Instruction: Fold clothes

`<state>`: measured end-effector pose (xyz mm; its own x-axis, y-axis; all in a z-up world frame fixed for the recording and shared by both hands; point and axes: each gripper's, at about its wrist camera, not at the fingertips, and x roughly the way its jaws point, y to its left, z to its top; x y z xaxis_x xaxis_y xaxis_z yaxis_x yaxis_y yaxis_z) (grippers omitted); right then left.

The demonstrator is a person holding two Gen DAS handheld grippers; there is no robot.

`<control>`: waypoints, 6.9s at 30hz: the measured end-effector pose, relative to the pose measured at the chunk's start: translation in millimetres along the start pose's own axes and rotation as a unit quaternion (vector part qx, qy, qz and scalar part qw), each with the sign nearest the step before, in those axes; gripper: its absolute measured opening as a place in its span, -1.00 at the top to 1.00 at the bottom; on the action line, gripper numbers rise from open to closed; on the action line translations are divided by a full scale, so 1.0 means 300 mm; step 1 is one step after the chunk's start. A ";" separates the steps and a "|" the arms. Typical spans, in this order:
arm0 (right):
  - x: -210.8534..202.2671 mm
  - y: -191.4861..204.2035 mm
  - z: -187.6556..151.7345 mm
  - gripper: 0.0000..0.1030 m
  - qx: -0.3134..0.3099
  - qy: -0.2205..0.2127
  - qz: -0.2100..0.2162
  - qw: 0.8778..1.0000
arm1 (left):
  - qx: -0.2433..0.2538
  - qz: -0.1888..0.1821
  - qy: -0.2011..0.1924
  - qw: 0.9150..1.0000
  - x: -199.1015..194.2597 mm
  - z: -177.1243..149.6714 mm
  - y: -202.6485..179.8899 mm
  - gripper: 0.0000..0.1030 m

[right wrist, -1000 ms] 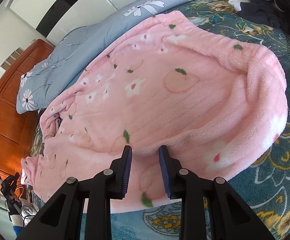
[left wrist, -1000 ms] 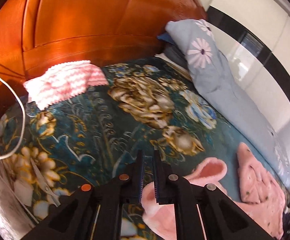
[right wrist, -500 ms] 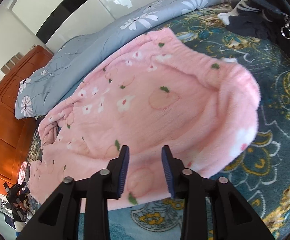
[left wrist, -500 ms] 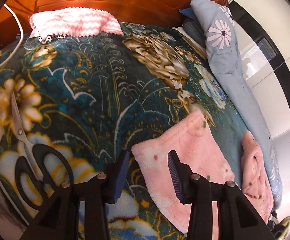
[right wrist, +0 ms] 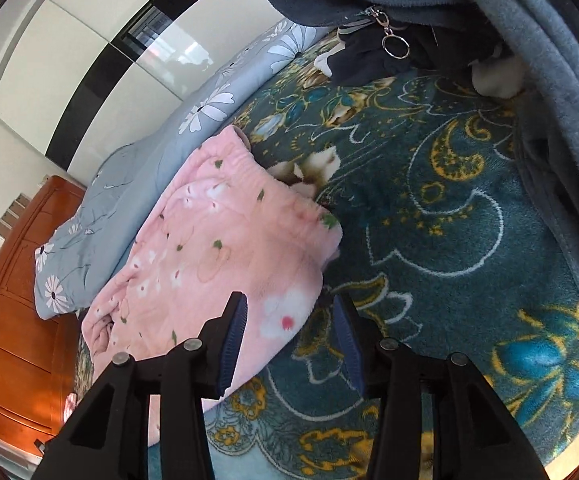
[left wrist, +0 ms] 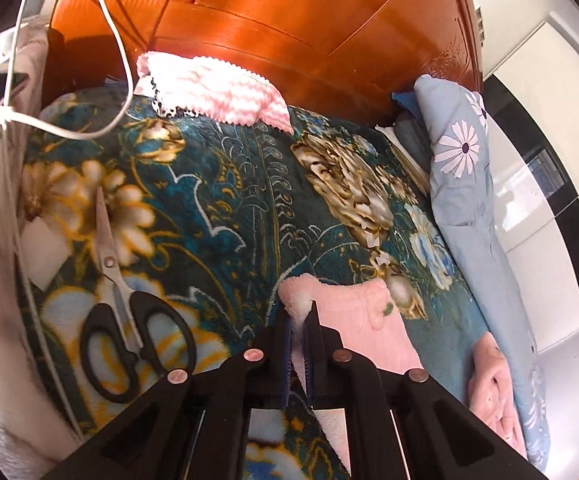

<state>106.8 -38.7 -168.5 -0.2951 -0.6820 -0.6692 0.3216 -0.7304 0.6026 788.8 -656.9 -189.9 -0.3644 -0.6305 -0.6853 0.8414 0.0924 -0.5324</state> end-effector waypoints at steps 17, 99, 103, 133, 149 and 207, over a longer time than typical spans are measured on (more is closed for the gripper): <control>-0.019 -0.025 0.049 0.91 0.027 -0.020 0.062 0.997 | 0.029 0.030 -0.012 0.999 -0.074 -0.014 -0.006 0.89; 0.779 0.266 0.838 0.72 -0.034 0.090 0.071 0.993 | 0.338 -0.191 0.165 0.907 0.150 -0.903 -1.204 -0.35; 0.682 0.374 0.798 -0.04 -0.102 0.069 0.044 0.991 | 0.296 -0.167 0.136 0.931 0.125 -0.783 -1.113 -0.39; 0.306 0.446 0.374 -0.21 -0.224 0.047 0.075 0.971 | 0.438 -0.230 0.138 0.858 0.150 -0.985 -1.648 0.82; 0.288 0.325 0.347 -0.21 -0.185 0.060 0.090 0.977 | 0.380 -0.226 0.259 0.859 0.197 -1.229 -1.584 -0.42; 0.377 0.329 0.252 -0.21 -0.169 0.102 -0.012 0.980 | 0.266 0.142 0.018 0.953 0.587 0.004 -0.772 0.82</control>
<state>37.2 -190.7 -151.9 -0.1306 -0.6180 -0.7753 0.6073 -0.6680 0.4301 530.4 -790.2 -186.7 -0.0964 -0.6102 -0.7863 0.9881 -0.1538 -0.0018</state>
